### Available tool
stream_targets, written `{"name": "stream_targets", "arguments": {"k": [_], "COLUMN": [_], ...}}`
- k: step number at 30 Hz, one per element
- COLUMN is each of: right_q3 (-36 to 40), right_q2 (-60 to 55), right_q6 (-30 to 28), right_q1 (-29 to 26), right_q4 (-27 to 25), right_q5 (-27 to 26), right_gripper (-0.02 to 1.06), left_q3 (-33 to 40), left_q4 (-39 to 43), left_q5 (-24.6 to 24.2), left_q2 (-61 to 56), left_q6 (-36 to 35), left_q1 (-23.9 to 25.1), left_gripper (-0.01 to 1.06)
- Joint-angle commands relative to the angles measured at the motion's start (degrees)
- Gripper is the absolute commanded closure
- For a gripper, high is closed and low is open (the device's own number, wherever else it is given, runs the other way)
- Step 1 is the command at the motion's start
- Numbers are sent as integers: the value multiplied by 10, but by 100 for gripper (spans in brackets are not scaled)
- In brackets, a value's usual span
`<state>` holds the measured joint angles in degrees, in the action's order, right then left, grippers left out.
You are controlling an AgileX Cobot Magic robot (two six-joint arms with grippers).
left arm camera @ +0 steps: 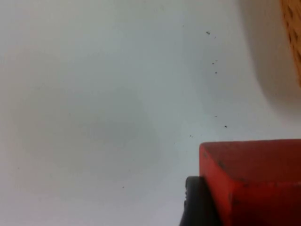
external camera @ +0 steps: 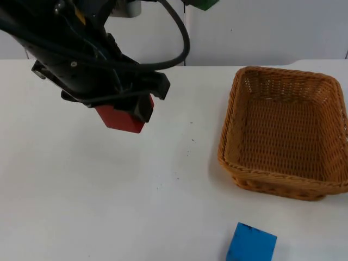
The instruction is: Pick up one cube with each hand and place exactly two cubes into the same basket, leaving the remaining cube outside.
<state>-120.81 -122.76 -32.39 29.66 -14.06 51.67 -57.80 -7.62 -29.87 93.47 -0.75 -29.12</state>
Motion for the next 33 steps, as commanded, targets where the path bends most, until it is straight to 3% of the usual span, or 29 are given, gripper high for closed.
{"name": "stream_targets", "arguments": {"k": [1,8,13,22,26,33], "right_q3": [-3,-3,-3,-3,16,132], "right_q2": [10,10,10,10,19,76], "right_q6": [23,31,48,48,66,66], "right_q1": [-21,-61,-108,-134,-134,-136], "right_q4": [3,-3,-3,14,37,63], "right_q5": [16,63,111,152,150,76], "right_gripper": [105,105,105,105,105,105], "left_q3": [-3,-13,-62,-119,-143,-184], "left_q4": [-15,-18,-18,-20,-20,-24], "left_q5": [16,38,33,32,30,30], "left_q2": [-5,-4,17,80,107,148], "left_q6": [7,7,7,7,11,19], "left_q1": [-8,-36,-63,-100,-110,-115], "left_gripper": [105,105,105,105,105,105]}}
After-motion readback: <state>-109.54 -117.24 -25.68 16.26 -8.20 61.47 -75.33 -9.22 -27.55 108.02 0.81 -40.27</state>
